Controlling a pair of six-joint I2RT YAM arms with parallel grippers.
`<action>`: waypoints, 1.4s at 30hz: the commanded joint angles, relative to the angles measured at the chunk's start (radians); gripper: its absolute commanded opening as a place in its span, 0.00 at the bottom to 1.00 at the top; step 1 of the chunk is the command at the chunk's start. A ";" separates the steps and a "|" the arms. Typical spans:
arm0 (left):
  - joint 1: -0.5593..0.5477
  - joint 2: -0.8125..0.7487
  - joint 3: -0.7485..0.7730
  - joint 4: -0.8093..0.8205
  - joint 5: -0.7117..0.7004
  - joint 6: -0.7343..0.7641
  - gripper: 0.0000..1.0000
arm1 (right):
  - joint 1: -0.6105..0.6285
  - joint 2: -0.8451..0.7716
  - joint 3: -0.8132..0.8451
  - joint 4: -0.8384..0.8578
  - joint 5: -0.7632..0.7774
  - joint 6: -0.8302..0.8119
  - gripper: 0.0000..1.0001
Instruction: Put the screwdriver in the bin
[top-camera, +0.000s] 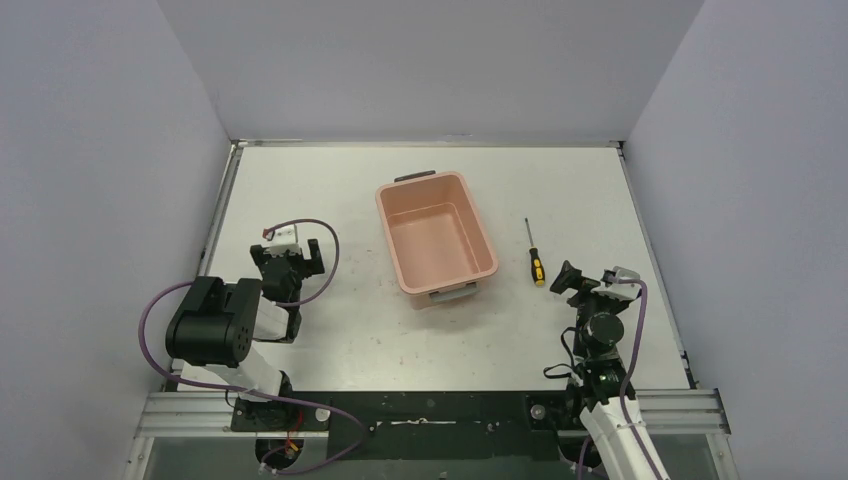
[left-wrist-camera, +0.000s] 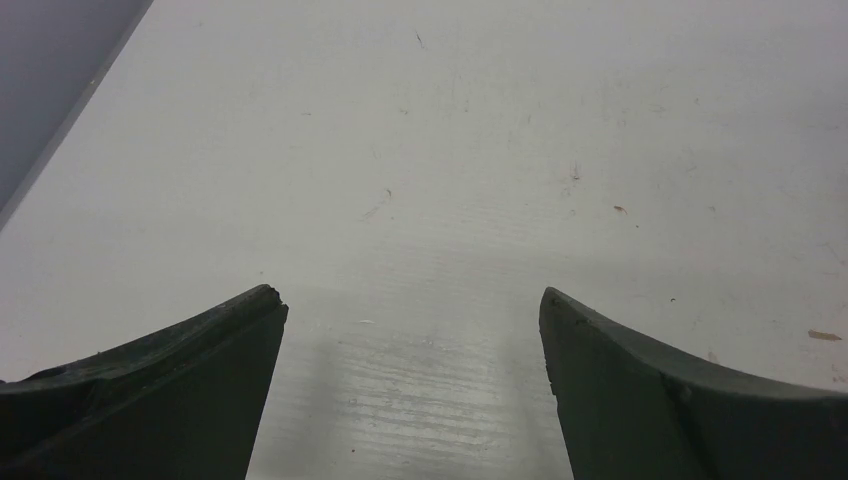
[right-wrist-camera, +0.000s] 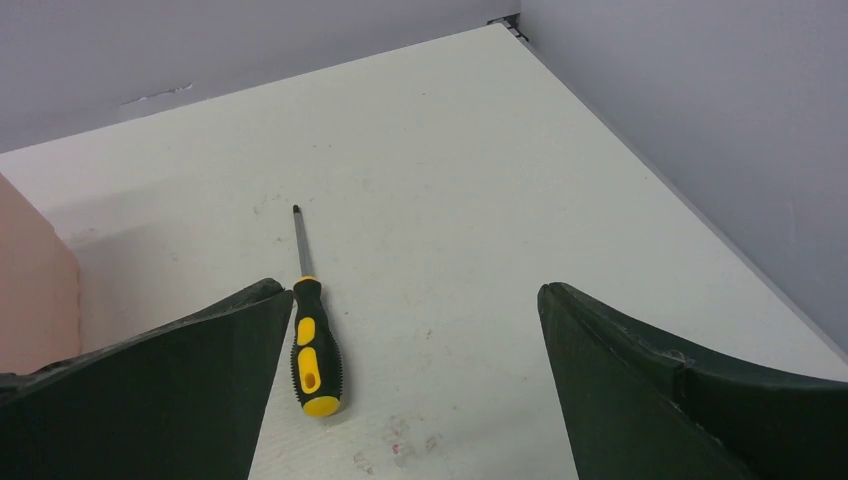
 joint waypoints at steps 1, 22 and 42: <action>-0.001 -0.007 0.021 0.037 -0.009 0.002 0.97 | 0.005 0.009 0.018 0.056 0.020 0.005 1.00; -0.001 -0.005 0.022 0.033 -0.009 0.004 0.97 | -0.041 1.020 1.091 -0.716 -0.225 -0.047 1.00; -0.001 -0.005 0.022 0.034 -0.008 0.005 0.97 | -0.042 1.573 1.071 -0.747 -0.345 -0.082 0.61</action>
